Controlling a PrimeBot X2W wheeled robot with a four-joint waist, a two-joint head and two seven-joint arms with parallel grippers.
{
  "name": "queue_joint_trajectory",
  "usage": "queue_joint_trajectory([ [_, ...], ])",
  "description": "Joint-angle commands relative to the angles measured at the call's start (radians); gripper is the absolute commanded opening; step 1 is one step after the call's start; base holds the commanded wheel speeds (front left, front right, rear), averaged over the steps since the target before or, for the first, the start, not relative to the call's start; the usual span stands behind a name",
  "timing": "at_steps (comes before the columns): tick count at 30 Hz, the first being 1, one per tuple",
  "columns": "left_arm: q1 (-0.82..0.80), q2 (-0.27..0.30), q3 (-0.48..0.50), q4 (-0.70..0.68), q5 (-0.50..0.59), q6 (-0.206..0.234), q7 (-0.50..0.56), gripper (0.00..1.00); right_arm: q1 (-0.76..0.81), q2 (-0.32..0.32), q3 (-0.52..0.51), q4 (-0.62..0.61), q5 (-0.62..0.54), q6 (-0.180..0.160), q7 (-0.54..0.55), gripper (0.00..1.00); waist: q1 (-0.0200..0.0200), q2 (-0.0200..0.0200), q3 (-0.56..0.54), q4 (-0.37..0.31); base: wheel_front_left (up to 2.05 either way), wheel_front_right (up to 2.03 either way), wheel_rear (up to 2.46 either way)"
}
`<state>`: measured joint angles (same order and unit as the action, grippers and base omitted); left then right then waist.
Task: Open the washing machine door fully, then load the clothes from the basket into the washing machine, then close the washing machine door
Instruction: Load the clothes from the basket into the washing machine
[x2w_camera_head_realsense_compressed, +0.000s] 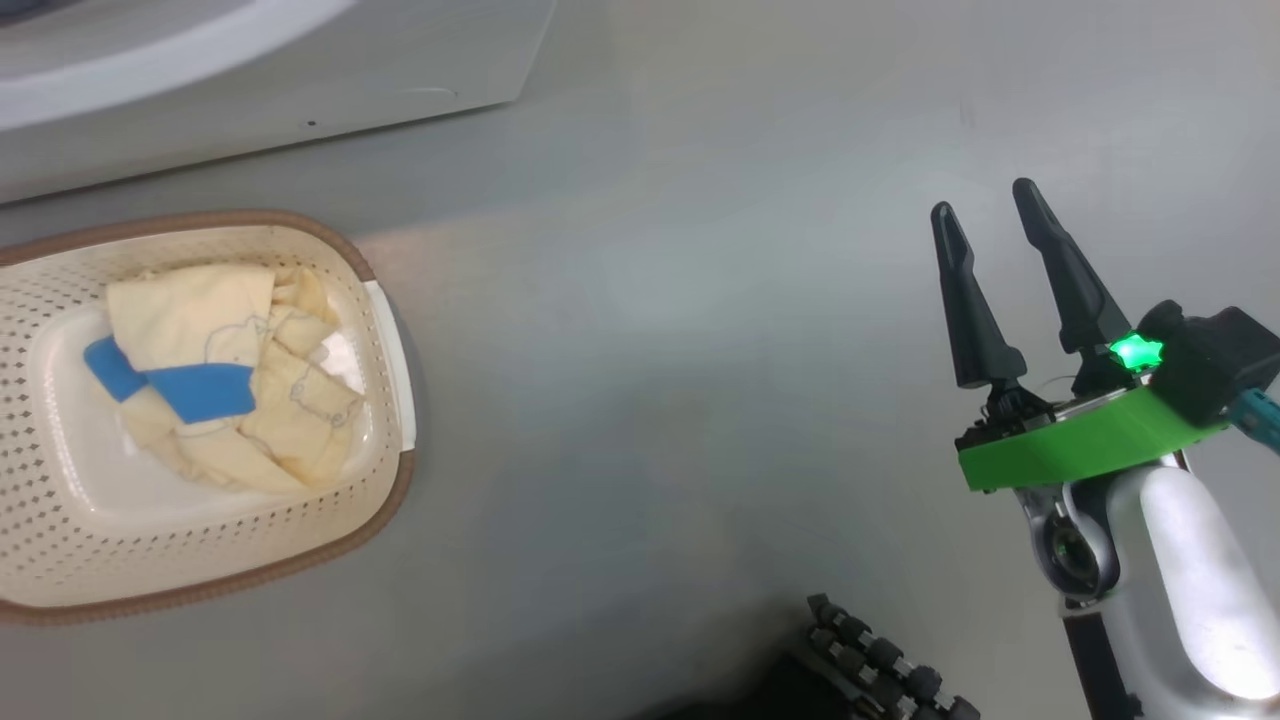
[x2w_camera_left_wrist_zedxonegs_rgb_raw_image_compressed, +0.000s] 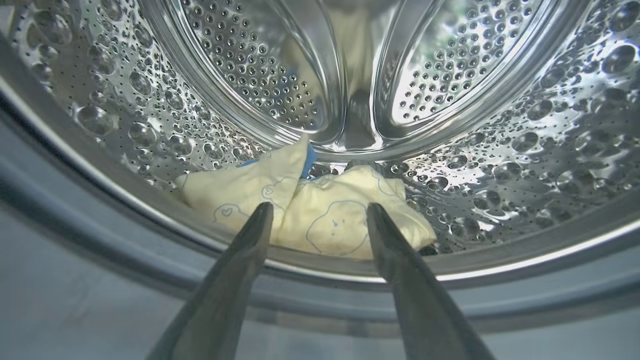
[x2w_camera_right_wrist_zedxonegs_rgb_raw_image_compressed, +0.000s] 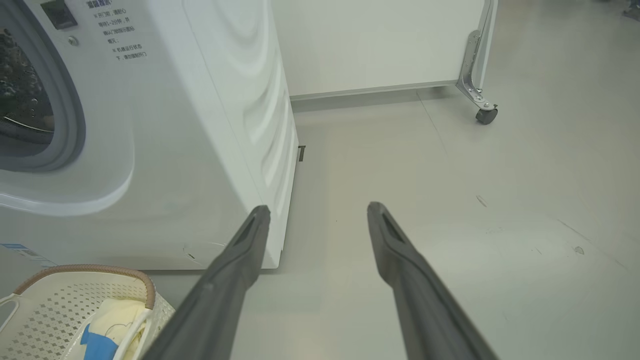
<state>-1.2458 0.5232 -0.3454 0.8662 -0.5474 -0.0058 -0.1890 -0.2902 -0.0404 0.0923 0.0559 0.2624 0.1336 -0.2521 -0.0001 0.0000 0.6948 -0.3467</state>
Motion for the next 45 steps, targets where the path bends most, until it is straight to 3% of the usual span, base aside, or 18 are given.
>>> queue_joint_trajectory([
  [1,0.039,0.037,0.022,-0.045,-0.005,0.011,-0.020,1.00,0.030,-0.010,0.001,-0.022,-0.012,-0.003,-0.010,1.00,0.0001,0.0000,-0.034,0.025,0.00,0.00,0.00],
  [9,0.288,-0.006,0.035,-0.288,-0.006,0.073,-0.067,1.00,0.055,-0.010,-0.030,-0.011,-0.052,-0.003,-0.010,1.00,0.0001,0.0000,-0.119,0.077,0.00,0.00,0.00],
  [16,0.568,-0.024,0.055,-0.564,0.011,0.164,-0.072,1.00,0.082,-0.010,-0.041,0.004,-0.090,-0.003,0.000,1.00,0.0001,0.0000,-0.214,0.114,0.00,0.00,0.00],
  [23,0.842,-0.046,0.053,-0.752,0.035,0.247,-0.073,1.00,0.120,-0.010,-0.049,0.001,-0.124,-0.003,0.041,1.00,0.0001,0.0000,-0.329,0.154,0.00,0.00,0.00],
  [29,1.004,-0.069,0.039,-0.833,0.035,0.291,-0.073,1.00,0.161,-0.010,-0.057,-0.015,-0.150,-0.003,0.085,1.00,0.0001,0.0000,-0.421,0.185,0.00,0.00,0.00],
  [45,1.245,-0.099,0.028,-0.913,0.029,0.381,-0.072,1.00,0.277,-0.010,-0.066,-0.070,-0.156,-0.003,0.165,1.00,0.0001,0.0000,-0.592,0.224,0.00,0.00,0.00],
])
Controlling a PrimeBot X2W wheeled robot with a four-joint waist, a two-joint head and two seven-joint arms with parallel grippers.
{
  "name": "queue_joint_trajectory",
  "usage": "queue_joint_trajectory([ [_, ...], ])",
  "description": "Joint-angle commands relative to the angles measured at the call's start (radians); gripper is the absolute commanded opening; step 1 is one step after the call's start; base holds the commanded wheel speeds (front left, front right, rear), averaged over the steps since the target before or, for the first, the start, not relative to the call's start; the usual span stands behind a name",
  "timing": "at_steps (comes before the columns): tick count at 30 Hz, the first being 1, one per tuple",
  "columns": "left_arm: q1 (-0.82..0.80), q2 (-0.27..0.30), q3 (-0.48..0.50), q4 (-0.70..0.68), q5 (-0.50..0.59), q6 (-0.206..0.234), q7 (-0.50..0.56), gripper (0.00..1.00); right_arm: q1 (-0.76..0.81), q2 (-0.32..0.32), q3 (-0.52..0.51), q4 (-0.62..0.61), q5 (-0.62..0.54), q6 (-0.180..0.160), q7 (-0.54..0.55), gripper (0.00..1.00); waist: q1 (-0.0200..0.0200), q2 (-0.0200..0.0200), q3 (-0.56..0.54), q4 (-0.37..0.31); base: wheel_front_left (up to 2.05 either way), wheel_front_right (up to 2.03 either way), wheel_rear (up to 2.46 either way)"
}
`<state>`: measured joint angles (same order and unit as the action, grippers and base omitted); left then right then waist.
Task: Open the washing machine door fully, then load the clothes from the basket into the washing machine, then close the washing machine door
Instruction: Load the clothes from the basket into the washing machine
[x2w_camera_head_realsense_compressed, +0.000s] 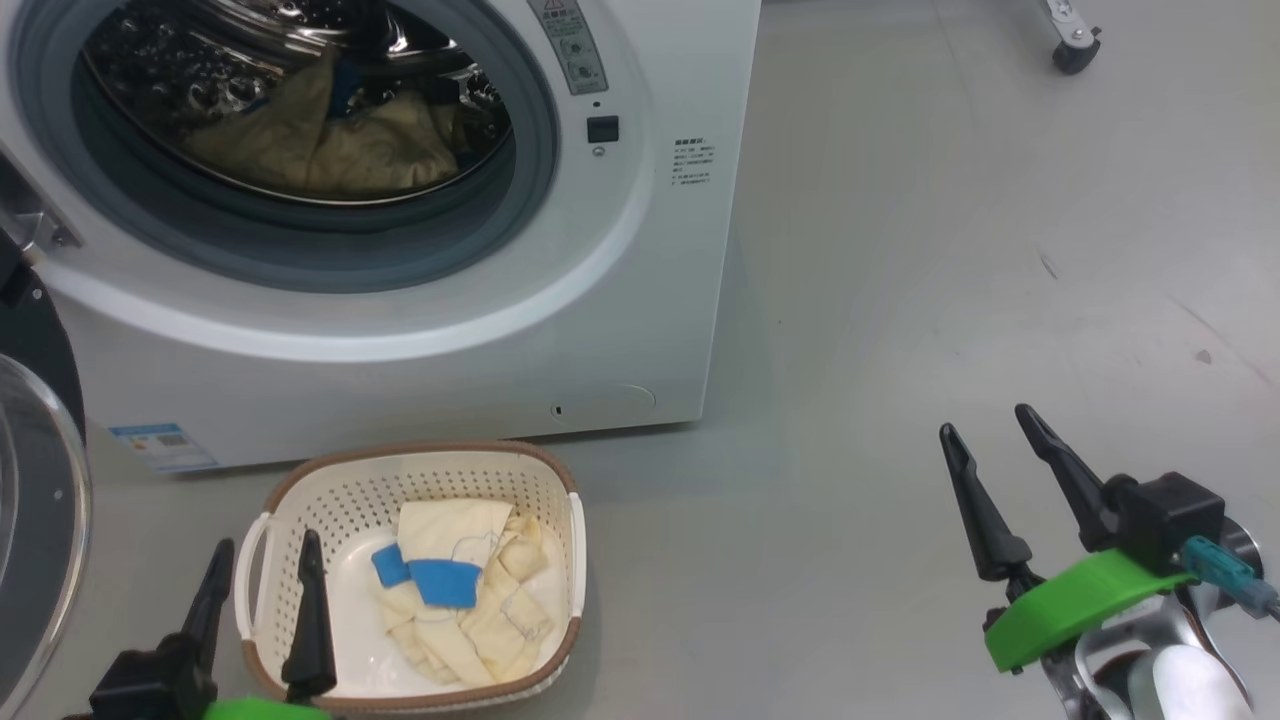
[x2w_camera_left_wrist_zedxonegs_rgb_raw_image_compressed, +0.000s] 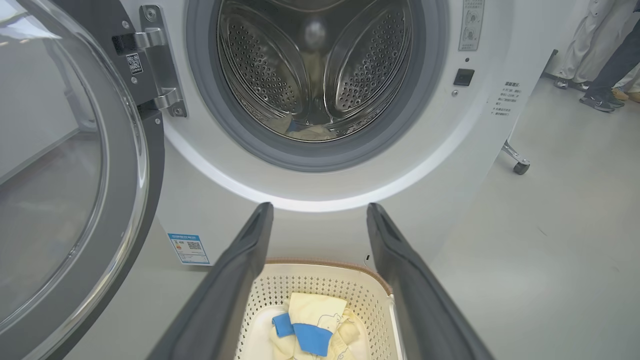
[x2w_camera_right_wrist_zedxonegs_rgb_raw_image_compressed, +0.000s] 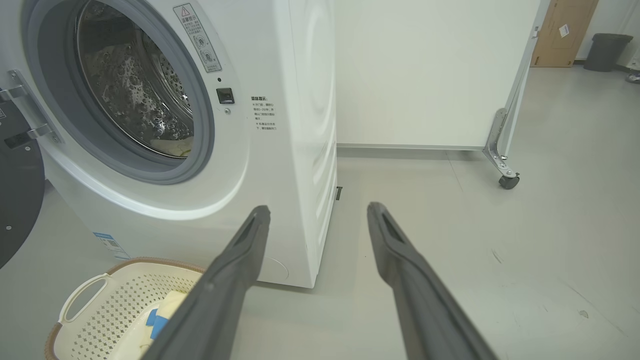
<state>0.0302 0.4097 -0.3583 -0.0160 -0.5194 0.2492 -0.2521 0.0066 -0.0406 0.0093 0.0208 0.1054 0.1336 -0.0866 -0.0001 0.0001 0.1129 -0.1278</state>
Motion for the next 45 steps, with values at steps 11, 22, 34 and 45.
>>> queue_joint_trajectory([
  [11,0.028,0.016,0.039,-0.072,0.008,0.168,-0.004,1.00,0.034,-0.010,0.014,-0.086,0.006,-0.003,0.032,1.00,0.0001,-0.0001,-0.045,0.016,0.00,0.00,0.00],
  [22,0.037,0.021,0.039,-0.089,0.007,0.183,0.002,1.00,0.045,-0.010,0.013,-0.099,0.009,-0.003,0.038,1.00,0.0001,-0.0001,-0.054,0.020,0.00,0.00,0.00],
  [34,0.029,0.024,0.031,-0.089,0.004,0.183,0.012,1.00,0.044,-0.010,0.014,-0.099,0.012,-0.003,0.038,1.00,0.0001,-0.0001,-0.053,0.017,0.00,0.00,0.00],
  [45,-0.061,0.010,-0.009,0.006,-0.034,0.107,0.056,1.00,0.028,-0.010,0.025,-0.106,0.021,-0.003,0.028,1.00,0.0001,-0.0001,0.001,-0.003,0.00,0.00,0.00],
])
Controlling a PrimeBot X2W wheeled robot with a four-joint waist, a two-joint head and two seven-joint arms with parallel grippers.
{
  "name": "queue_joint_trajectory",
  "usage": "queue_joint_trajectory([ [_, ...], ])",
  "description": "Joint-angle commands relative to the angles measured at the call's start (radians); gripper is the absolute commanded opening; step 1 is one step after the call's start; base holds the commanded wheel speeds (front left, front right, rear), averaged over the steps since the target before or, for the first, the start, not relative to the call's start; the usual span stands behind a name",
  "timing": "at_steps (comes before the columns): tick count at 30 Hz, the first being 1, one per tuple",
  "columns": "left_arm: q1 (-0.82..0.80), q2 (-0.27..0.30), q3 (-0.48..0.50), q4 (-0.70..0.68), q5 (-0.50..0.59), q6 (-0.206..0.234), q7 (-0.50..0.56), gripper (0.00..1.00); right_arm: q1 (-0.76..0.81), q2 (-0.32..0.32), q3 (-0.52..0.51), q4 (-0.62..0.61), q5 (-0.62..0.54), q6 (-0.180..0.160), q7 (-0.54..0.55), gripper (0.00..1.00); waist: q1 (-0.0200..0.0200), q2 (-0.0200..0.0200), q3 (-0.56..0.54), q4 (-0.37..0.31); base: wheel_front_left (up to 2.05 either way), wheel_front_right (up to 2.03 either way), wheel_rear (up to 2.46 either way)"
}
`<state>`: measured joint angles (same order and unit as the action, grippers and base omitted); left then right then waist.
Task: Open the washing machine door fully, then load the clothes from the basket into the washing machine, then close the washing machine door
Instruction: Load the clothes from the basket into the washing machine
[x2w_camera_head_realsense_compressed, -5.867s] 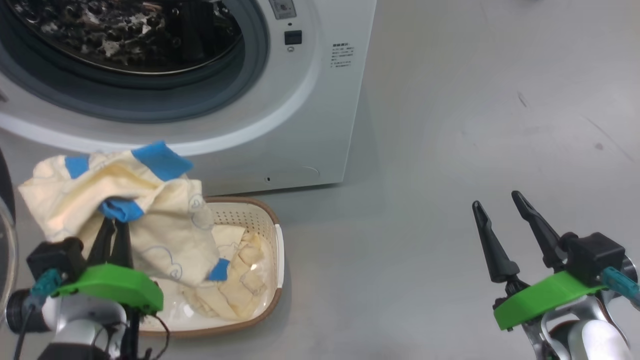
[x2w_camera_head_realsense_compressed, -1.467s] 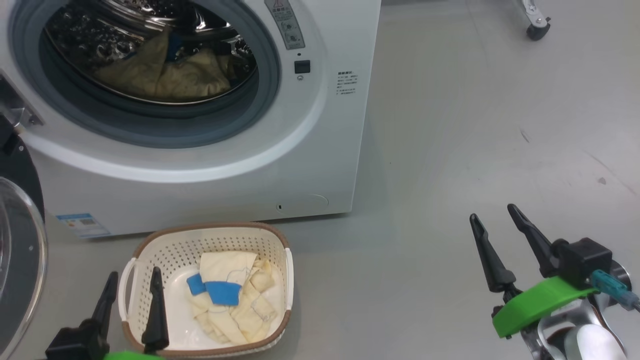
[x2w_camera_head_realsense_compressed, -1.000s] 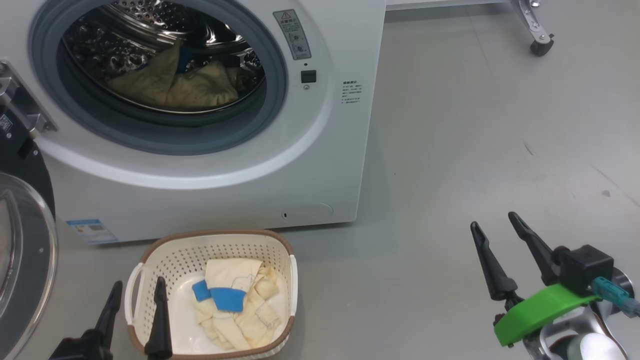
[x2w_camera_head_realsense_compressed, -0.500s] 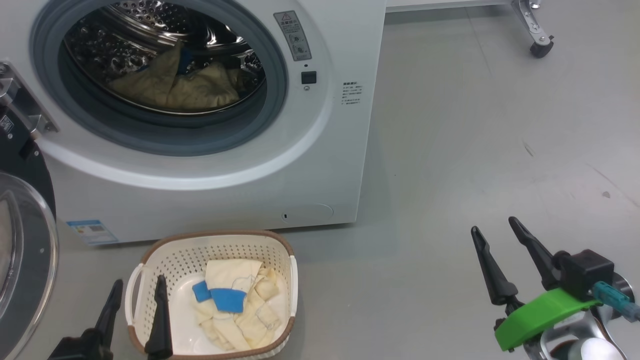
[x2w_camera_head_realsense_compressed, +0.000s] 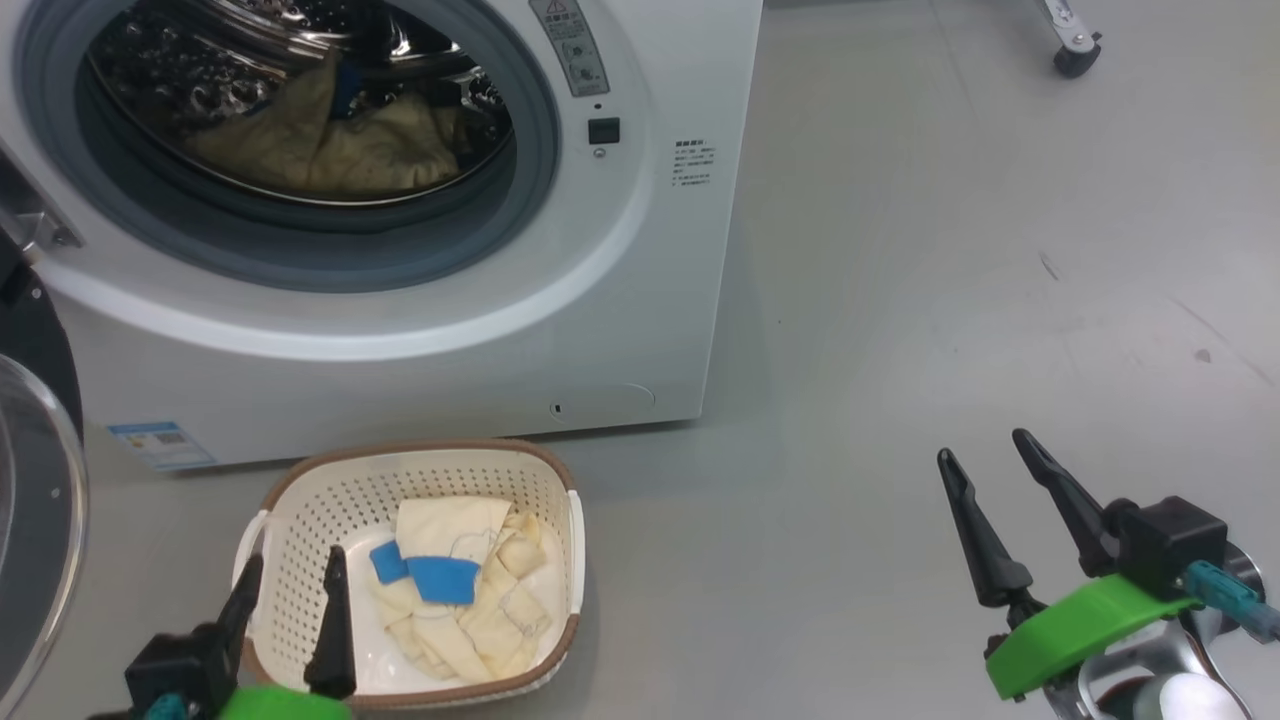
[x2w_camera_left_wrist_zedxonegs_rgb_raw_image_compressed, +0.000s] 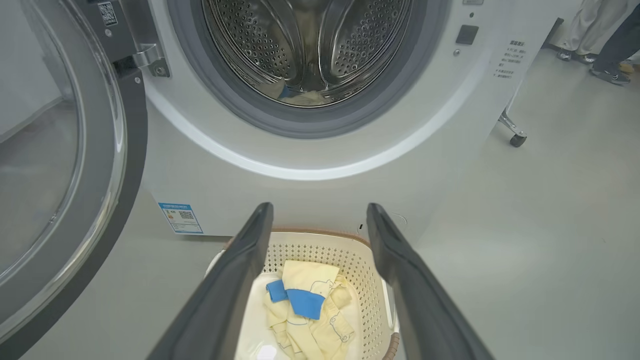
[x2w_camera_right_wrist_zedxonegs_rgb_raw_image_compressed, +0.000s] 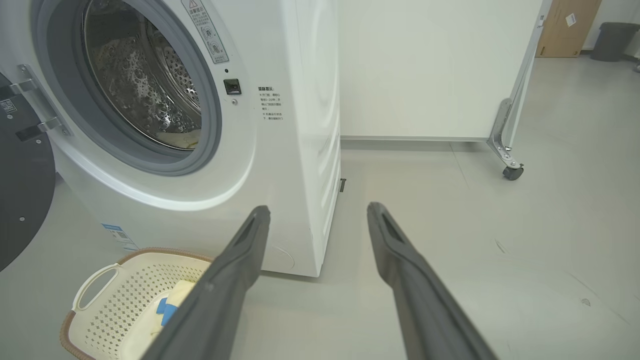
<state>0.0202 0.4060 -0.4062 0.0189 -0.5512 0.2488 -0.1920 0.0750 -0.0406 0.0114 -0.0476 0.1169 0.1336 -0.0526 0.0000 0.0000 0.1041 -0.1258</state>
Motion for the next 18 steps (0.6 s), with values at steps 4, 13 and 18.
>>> queue_joint_trajectory([
  [4,-0.120,0.007,0.019,0.054,-0.018,0.049,0.008,1.00,-0.059,-0.010,0.030,-0.040,0.017,-0.003,-0.017,1.00,0.0000,0.0000,0.063,-0.023,0.00,0.00,0.00],
  [13,-0.322,-0.029,-0.014,0.309,-0.060,-0.099,0.020,1.00,-0.127,-0.010,0.049,-0.032,0.043,-0.003,-0.064,1.00,0.0000,0.0000,0.235,-0.079,0.00,0.00,0.00],
  [18,-0.449,-0.036,-0.024,0.468,-0.081,-0.185,0.040,1.00,-0.177,-0.010,0.067,-0.023,0.061,-0.003,-0.099,1.00,0.0000,0.0000,0.353,-0.120,0.00,0.00,0.00],
])
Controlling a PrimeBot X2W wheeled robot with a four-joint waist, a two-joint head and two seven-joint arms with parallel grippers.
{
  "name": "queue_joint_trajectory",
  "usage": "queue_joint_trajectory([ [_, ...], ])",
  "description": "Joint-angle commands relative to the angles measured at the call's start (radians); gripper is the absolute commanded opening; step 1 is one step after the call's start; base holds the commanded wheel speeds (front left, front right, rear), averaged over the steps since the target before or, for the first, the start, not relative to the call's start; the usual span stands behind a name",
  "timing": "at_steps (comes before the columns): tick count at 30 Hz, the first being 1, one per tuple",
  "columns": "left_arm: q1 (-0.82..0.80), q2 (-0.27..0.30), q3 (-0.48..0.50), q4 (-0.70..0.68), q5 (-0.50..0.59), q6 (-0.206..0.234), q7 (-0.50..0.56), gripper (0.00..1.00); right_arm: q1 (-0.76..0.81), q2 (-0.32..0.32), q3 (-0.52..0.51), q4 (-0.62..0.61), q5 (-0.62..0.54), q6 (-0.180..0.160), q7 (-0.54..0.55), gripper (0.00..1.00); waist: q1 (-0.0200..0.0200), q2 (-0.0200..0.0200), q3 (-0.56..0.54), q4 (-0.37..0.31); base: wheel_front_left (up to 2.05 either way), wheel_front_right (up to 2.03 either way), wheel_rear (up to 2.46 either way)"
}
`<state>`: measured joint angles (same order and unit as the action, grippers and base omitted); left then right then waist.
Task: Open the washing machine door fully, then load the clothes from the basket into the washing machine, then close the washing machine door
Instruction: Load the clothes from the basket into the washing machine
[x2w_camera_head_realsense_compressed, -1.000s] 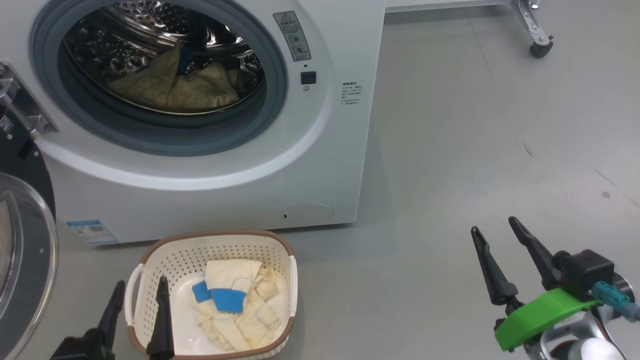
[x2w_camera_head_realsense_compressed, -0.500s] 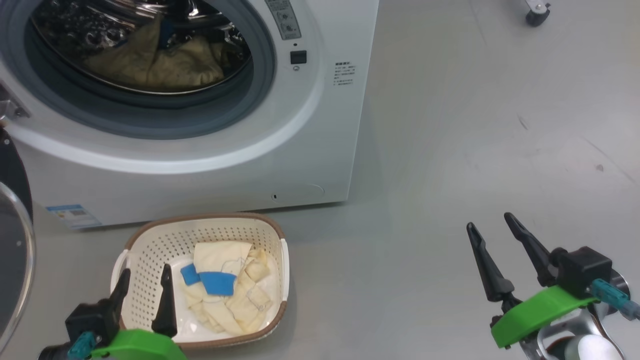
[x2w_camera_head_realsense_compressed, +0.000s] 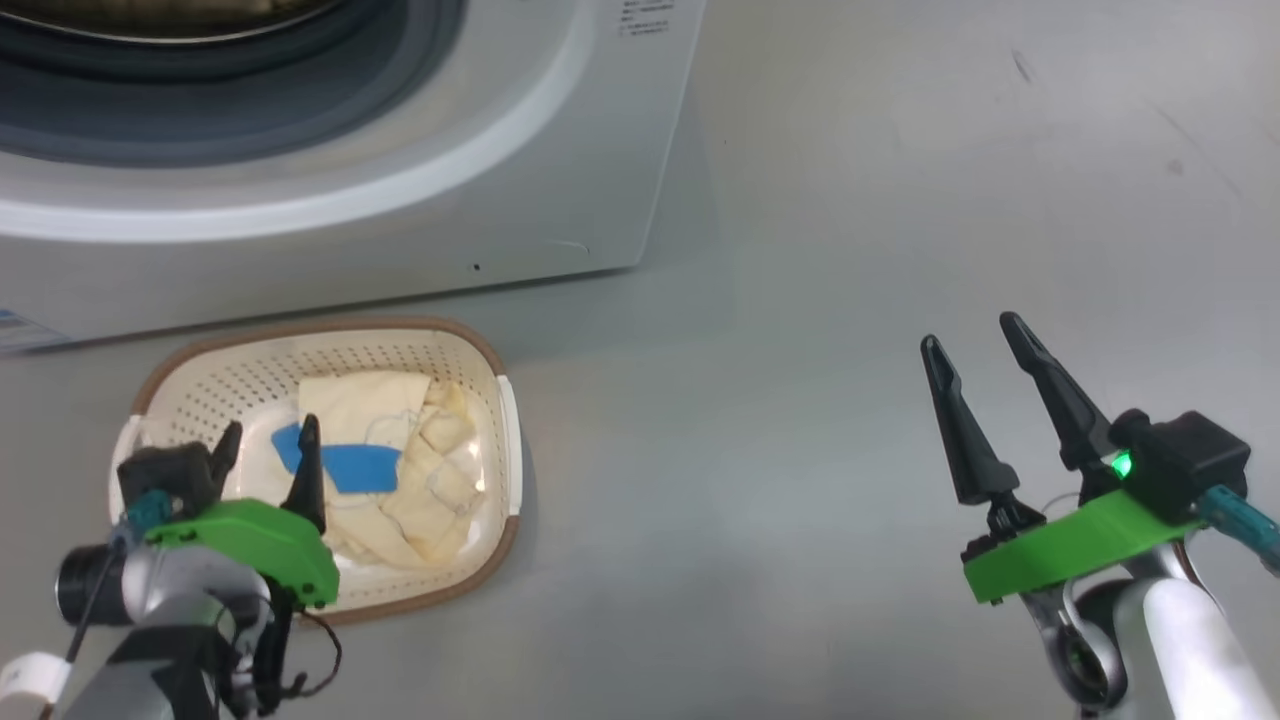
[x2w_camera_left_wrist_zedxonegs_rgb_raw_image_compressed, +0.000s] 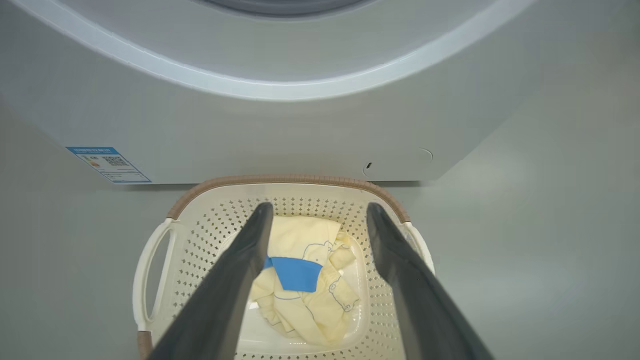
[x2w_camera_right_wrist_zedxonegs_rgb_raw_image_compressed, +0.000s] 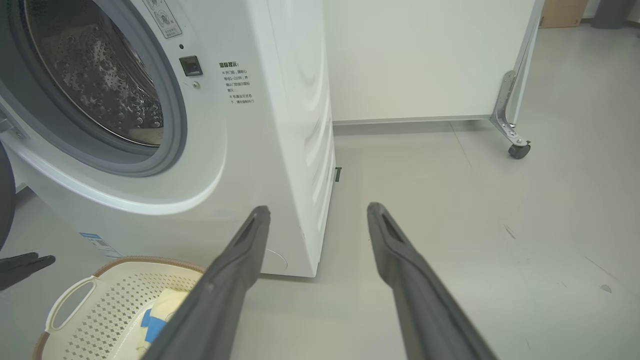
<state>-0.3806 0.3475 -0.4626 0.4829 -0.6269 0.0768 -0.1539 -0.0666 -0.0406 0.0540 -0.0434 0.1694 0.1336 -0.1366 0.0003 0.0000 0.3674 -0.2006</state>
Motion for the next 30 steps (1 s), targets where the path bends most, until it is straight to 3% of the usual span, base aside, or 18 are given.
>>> queue_joint_trajectory([
  [1,-0.074,0.024,0.030,0.036,-0.007,-0.029,0.006,1.00,-0.046,-0.010,0.027,-0.025,0.014,-0.003,-0.023,1.00,-0.0003,0.0000,0.113,-0.054,0.00,0.00,0.00],
  [10,-0.277,0.051,0.028,0.282,-0.023,-0.142,0.036,1.00,-0.118,-0.010,0.059,0.001,0.060,-0.003,-0.086,1.00,-0.0003,0.0000,0.314,-0.129,0.00,0.00,0.00],
  [19,-0.426,0.073,0.017,0.435,-0.035,-0.186,0.076,1.00,-0.161,-0.010,0.091,0.014,0.092,-0.003,-0.116,1.00,-0.0003,0.0000,0.449,-0.165,0.00,0.00,0.00],
  [30,-0.569,0.104,-0.004,0.586,-0.065,-0.204,0.168,1.00,-0.187,-0.010,0.116,-0.007,0.128,-0.003,-0.125,1.00,-0.0003,0.0000,0.588,-0.203,0.00,0.00,0.00],
])
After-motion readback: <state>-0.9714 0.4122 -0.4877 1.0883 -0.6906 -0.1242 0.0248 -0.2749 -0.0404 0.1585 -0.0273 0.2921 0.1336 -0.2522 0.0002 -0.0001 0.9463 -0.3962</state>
